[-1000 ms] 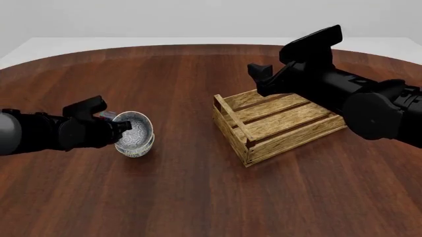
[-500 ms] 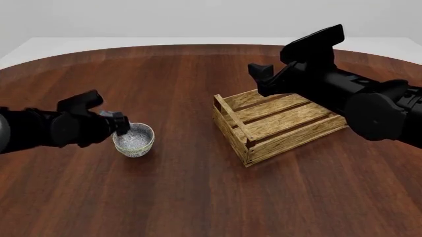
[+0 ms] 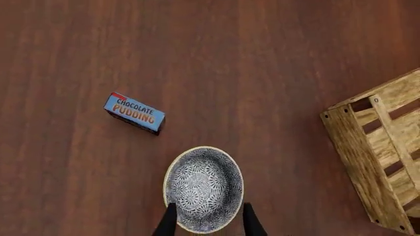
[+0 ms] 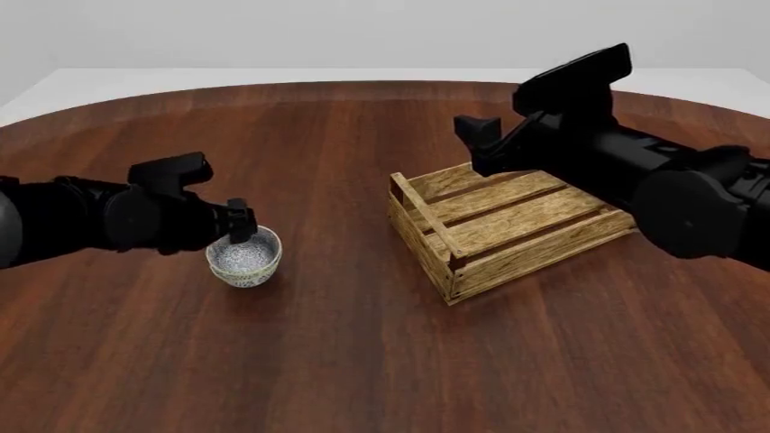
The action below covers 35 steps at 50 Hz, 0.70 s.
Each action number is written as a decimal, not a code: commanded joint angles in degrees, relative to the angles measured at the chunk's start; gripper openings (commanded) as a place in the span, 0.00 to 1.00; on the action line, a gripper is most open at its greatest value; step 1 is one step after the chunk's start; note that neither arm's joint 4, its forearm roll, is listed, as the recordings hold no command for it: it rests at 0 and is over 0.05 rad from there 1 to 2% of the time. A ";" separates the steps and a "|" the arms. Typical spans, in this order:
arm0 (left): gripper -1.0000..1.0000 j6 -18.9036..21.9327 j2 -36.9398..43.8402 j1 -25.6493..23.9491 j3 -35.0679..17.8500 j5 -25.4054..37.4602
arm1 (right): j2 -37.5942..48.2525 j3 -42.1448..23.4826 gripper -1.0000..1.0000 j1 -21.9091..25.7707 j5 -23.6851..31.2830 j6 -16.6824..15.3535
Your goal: Stack the right bowl on the left bowl and place them in the tray.
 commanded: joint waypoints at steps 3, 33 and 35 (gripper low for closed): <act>1.00 8.65 3.34 -2.97 -3.45 -0.79 | -0.98 0.14 1.00 -0.10 0.39 0.39; 1.00 8.65 3.34 -2.97 -3.45 -0.79 | -0.98 0.14 1.00 -0.10 0.39 0.39; 1.00 8.65 3.34 -2.97 -3.45 -0.79 | -0.98 0.14 1.00 -0.10 0.39 0.39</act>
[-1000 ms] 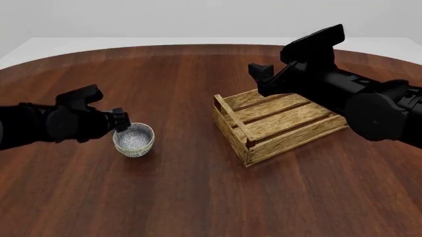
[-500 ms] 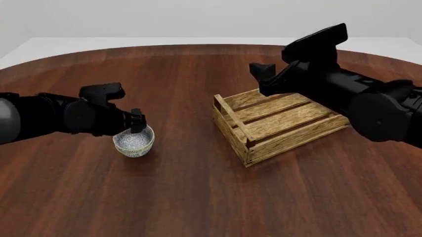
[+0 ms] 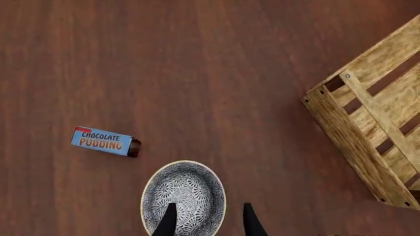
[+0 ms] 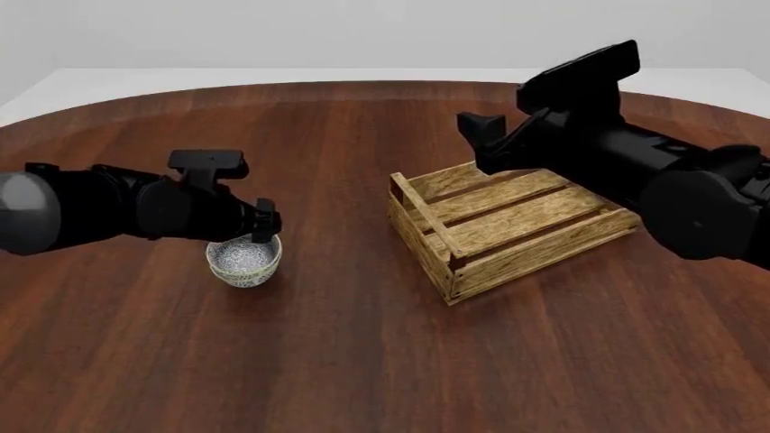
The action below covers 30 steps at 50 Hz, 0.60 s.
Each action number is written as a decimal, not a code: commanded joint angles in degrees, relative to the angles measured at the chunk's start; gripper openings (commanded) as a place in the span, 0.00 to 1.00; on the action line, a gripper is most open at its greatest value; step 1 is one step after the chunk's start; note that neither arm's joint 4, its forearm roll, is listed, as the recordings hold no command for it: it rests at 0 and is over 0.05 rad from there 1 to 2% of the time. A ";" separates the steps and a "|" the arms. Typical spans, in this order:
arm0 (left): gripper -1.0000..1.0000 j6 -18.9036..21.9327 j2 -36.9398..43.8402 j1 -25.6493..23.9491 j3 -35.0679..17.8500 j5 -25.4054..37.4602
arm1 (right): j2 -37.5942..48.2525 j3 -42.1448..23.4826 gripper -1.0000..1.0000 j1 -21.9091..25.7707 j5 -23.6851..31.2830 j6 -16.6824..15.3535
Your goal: Stack the right bowl on the left bowl and place them in the tray.
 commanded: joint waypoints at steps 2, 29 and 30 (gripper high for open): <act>1.00 -0.88 -0.40 0.91 1.10 -1.52 | 0.08 -0.05 1.00 0.03 0.01 -0.01; 1.00 -1.84 6.27 0.42 0.02 -3.97 | 0.21 -0.12 1.00 0.06 -0.02 0.10; 1.00 -1.84 6.28 0.43 0.01 -3.97 | 0.20 -0.12 1.00 0.06 -0.02 0.10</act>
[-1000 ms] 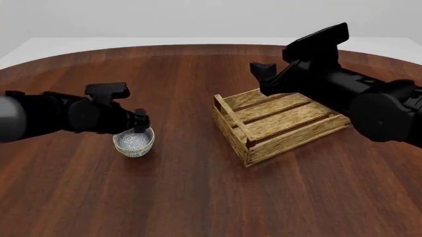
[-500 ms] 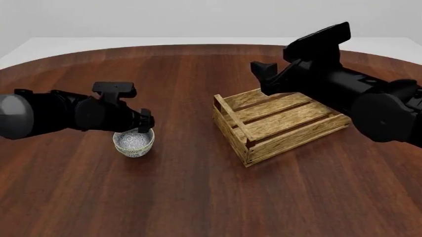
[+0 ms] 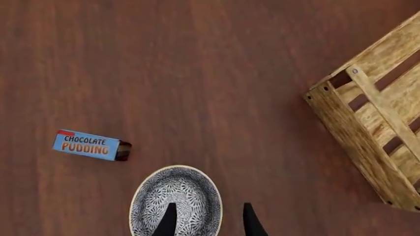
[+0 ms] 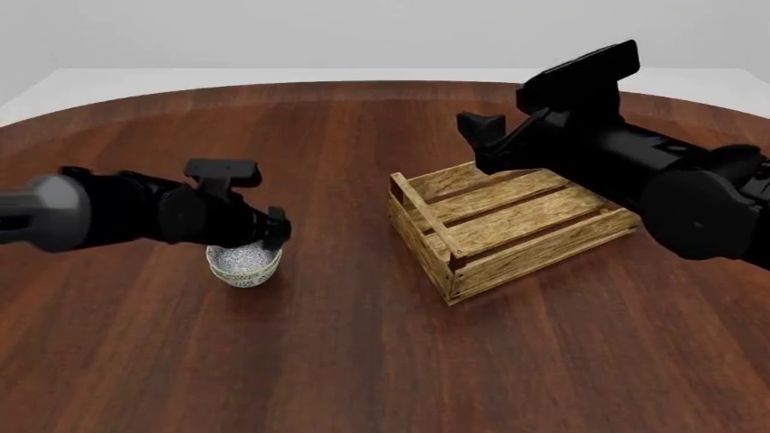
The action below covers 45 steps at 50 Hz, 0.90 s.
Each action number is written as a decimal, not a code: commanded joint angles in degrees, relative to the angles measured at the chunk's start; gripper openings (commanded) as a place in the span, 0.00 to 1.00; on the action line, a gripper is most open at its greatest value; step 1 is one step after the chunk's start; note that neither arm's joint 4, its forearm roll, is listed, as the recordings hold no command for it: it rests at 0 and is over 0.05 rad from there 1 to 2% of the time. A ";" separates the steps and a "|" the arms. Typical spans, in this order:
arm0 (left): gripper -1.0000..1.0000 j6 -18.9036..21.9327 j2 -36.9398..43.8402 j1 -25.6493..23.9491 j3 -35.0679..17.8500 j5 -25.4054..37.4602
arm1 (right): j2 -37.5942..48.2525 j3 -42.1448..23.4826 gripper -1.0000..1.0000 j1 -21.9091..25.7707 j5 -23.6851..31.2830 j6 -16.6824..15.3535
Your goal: Stack the right bowl on the left bowl and place them in the tray.
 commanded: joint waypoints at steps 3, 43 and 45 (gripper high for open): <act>1.00 -1.74 3.37 1.30 0.87 -2.85 | 0.31 -0.15 1.00 0.03 -0.07 0.03; 1.00 -4.10 11.63 -0.30 2.56 -8.61 | 0.77 -0.18 1.00 0.02 -0.28 -0.24; 1.00 -3.97 12.04 -0.12 2.34 -8.65 | 0.82 -0.19 1.00 0.09 -0.29 -0.26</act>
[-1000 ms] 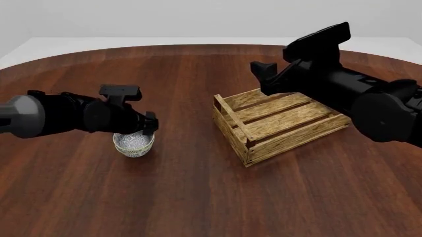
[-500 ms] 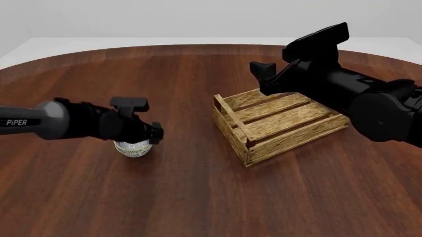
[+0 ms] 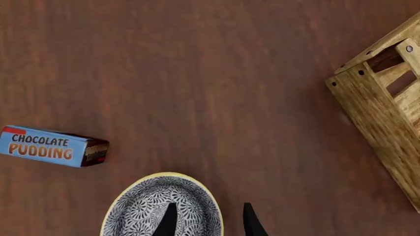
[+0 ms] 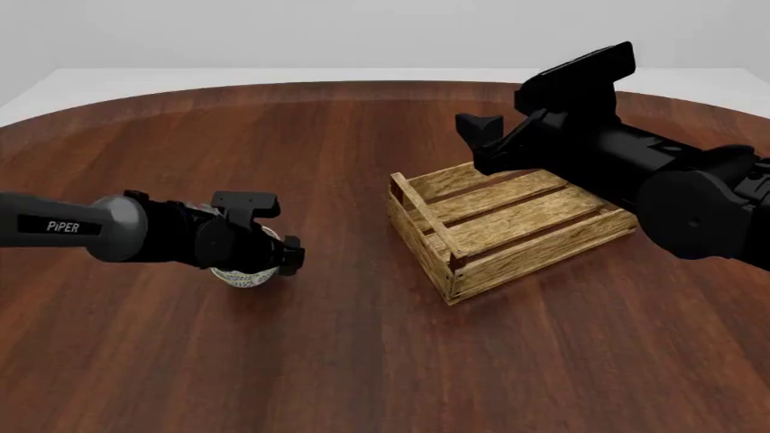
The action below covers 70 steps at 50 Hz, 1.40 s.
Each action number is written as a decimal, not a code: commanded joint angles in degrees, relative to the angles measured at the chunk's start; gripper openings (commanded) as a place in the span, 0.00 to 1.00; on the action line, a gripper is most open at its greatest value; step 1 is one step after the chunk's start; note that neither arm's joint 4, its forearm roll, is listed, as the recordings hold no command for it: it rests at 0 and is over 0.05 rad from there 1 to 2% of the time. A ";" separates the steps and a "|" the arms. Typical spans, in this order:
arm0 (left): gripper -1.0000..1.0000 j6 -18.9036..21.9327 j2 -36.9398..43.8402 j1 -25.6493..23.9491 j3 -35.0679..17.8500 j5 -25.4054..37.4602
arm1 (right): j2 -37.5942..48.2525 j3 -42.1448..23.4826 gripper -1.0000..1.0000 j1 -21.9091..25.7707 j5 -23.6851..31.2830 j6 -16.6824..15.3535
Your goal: Stack the right bowl on the left bowl and place them in the tray.
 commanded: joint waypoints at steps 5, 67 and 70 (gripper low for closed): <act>1.00 -2.36 3.25 0.85 1.75 -3.36 | 0.45 -0.17 1.00 0.09 -0.04 -0.16; 0.00 6.83 -8.78 3.75 -6.86 11.15 | -4.99 1.65 1.00 -0.49 1.10 0.76; 0.00 7.12 -9.25 3.84 -7.33 11.79 | -5.11 1.60 1.00 -0.56 1.18 0.90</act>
